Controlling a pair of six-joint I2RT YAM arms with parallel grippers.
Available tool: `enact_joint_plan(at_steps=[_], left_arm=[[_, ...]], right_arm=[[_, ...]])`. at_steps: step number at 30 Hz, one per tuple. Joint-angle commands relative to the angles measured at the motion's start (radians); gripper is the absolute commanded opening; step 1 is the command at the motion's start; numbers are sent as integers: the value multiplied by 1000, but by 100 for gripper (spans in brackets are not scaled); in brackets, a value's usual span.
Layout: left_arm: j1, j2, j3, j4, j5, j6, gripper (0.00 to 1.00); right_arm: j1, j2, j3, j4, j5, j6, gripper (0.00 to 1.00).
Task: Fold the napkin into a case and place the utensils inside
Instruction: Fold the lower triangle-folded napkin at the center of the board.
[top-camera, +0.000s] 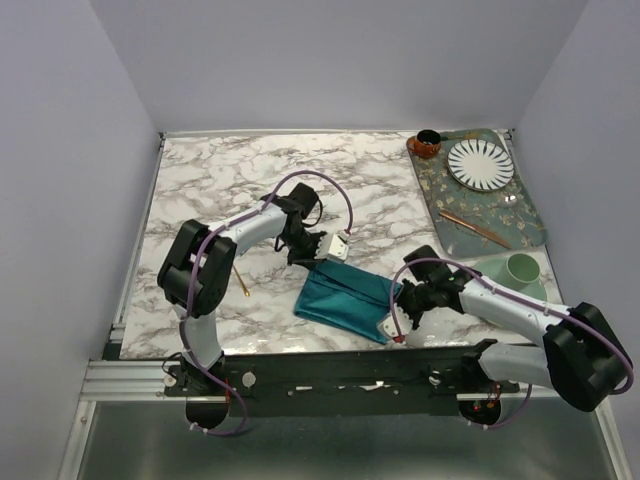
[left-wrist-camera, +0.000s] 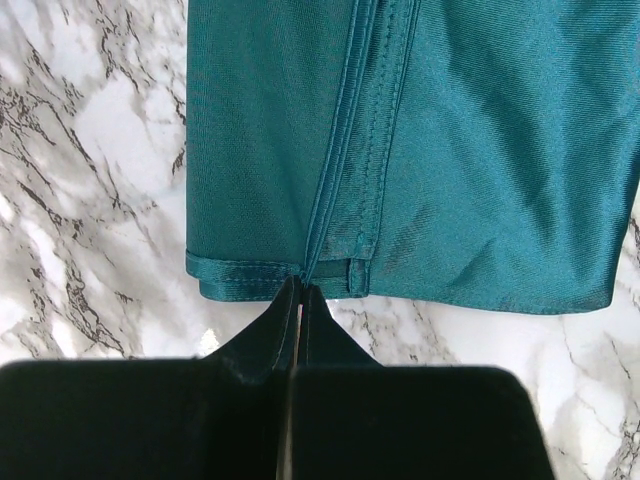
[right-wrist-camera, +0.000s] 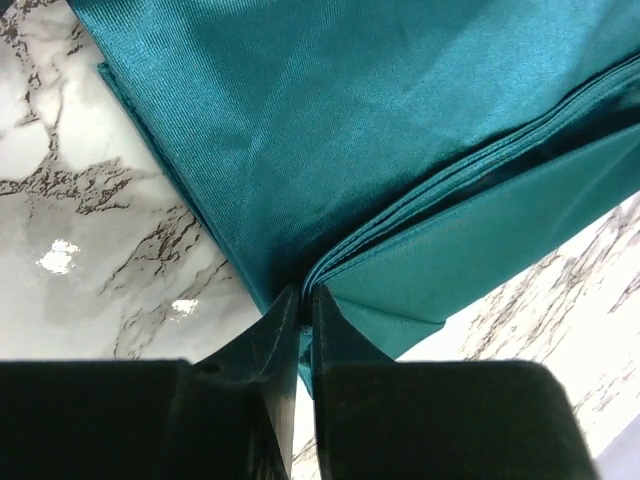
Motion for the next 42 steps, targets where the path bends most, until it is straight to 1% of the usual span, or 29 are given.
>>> enact_joint_plan(at_steps=[1,2,3,5,10,15,16,19,22,25,26,28,29,31,32,33,34,35,36,37,38,42], left_arm=[[-10,20,-7,-28,-29,-3,0],[-13,20,-9,-31,-31,-2,0],[-16,20,-9,-33,-32,0,0],[-20,21,-13,-37,-40,6,0],[-22,26,-16,-39,-41,6,0],[-23,25,-13,-39,-35,1,0],[-23,22,-10,-37,-32,0,0],[-26,12,-7,-39,-23,-8,0],[-28,-1,-9,-41,-18,-9,0],[-34,-11,-10,-47,-14,-9,0],[-36,-14,-12,-47,-12,-11,0],[-40,-23,-13,-51,-6,-9,0],[-43,-26,-15,-53,-8,-12,0],[-49,-37,-18,-53,-3,-15,0],[-51,-40,-21,-53,0,-15,0],[-54,-43,-26,-53,0,-14,0],[-56,-46,-30,-53,0,-14,0],[-56,-49,-35,-53,-1,-12,0],[-57,-51,-38,-53,-3,-8,0],[-59,-52,-44,-50,-5,-6,0],[-59,-54,-47,-51,-6,-5,0],[-59,-58,-62,-50,-18,11,0]], right_arm=[[8,21,3,-19,35,51,24],[6,12,8,-20,35,57,28],[6,8,9,-22,34,63,35],[6,-8,17,-25,29,77,41],[6,-57,51,-54,12,131,48],[8,-78,107,-85,2,250,52],[8,-84,111,-94,2,278,55],[6,-117,137,-117,-1,342,59],[6,-141,170,-166,-17,427,59],[6,-161,181,-178,-8,537,59],[6,-160,195,-175,0,622,58],[-11,-141,218,-169,-1,729,54],[-23,-130,251,-168,-14,841,54],[-74,-80,298,-163,-37,956,53],[-93,-55,322,-163,-50,1067,52],[-129,-35,369,-163,-87,1123,52],[-146,13,393,-166,-106,1175,51],[-158,35,411,-168,-122,1267,50],[-178,58,434,-168,-142,1309,50],[-184,86,466,-168,-143,1351,48],[-189,134,485,-169,-141,1428,47],[-203,233,540,-214,-138,1531,42]])
